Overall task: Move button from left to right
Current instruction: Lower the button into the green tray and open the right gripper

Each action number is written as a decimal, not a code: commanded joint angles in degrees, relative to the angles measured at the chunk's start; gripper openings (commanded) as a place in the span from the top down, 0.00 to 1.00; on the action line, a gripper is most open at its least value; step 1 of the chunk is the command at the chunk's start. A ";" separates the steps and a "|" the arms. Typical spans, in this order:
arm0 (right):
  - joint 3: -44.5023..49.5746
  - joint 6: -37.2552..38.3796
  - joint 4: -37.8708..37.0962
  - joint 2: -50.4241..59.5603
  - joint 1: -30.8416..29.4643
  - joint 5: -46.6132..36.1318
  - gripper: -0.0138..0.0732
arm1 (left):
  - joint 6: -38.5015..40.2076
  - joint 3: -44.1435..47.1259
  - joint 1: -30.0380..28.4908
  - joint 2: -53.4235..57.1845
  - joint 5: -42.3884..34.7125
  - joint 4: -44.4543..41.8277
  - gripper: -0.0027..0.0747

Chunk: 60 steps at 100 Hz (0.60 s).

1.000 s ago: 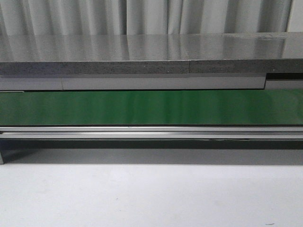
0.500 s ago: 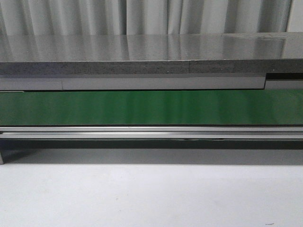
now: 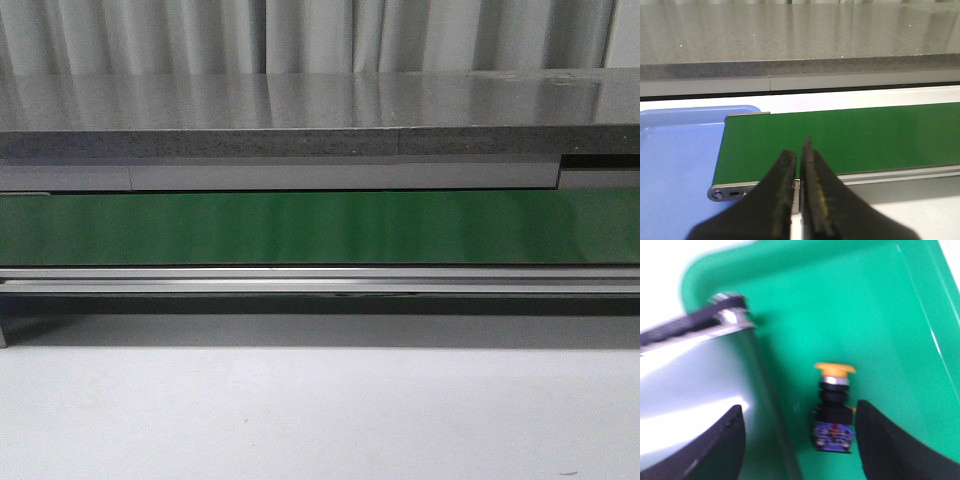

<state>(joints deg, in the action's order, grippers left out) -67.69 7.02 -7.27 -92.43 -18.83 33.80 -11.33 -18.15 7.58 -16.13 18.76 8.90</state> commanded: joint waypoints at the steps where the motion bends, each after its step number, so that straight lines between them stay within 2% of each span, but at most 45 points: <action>1: 1.02 0.10 0.11 6.74 2.06 -5.38 0.33 | 0.26 -1.67 0.39 -0.34 -4.54 0.51 0.96; 35: 20.28 0.10 1.49 29.94 10.05 -21.99 0.33 | 0.26 -1.67 0.39 -0.34 -4.54 0.51 0.96; 60: 32.61 0.10 1.82 49.75 14.44 -23.66 0.33 | 0.26 -1.67 0.39 -0.34 -4.54 0.51 0.96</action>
<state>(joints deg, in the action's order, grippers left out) -36.77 7.02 -5.57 -49.05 -5.46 14.80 -11.33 -18.15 7.58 -16.13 18.76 8.90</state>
